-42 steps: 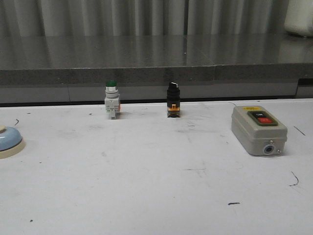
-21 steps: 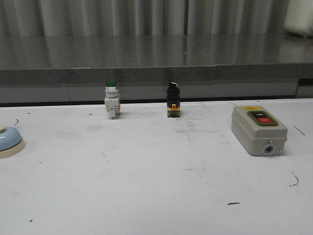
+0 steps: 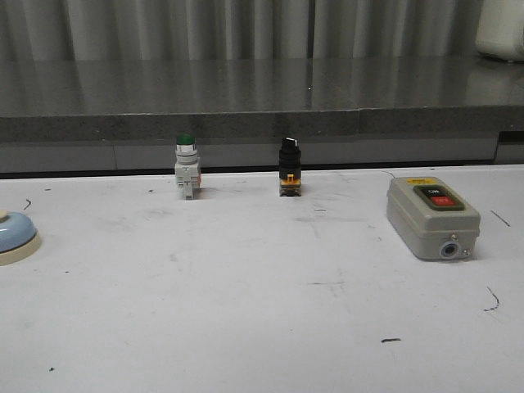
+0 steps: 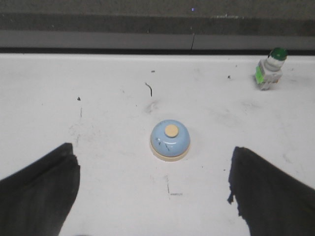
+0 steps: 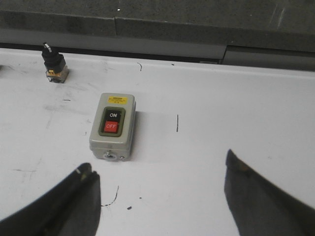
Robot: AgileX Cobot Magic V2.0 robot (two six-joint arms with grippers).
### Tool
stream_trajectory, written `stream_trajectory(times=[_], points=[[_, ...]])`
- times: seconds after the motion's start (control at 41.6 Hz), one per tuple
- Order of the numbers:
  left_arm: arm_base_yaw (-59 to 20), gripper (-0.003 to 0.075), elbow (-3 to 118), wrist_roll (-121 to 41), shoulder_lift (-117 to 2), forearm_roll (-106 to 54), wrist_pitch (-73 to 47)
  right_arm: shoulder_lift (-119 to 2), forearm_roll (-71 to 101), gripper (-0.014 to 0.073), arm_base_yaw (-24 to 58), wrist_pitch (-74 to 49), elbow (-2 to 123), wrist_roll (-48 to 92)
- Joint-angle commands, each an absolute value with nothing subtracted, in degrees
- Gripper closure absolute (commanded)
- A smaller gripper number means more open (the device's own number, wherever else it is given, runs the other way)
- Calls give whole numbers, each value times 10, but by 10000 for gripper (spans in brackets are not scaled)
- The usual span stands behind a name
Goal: Place and press bell with both arms
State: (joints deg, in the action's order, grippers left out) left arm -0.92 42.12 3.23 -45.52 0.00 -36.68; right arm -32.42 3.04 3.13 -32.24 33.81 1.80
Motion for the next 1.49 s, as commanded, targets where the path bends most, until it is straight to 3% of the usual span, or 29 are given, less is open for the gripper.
stream_trajectory(times=[0.0, 0.674, 1.468], points=[[-9, 122, 477, 35, -523, -10, -373, -330, 23, 47, 30, -277, 358, 23], [-41, 122, 630, 19, -889, -28, -394, -330, 23, 47, 30, -277, 358, 23], [-44, 122, 659, 19, -1043, -25, -328, -330, 23, 47, 30, -277, 358, 23]])
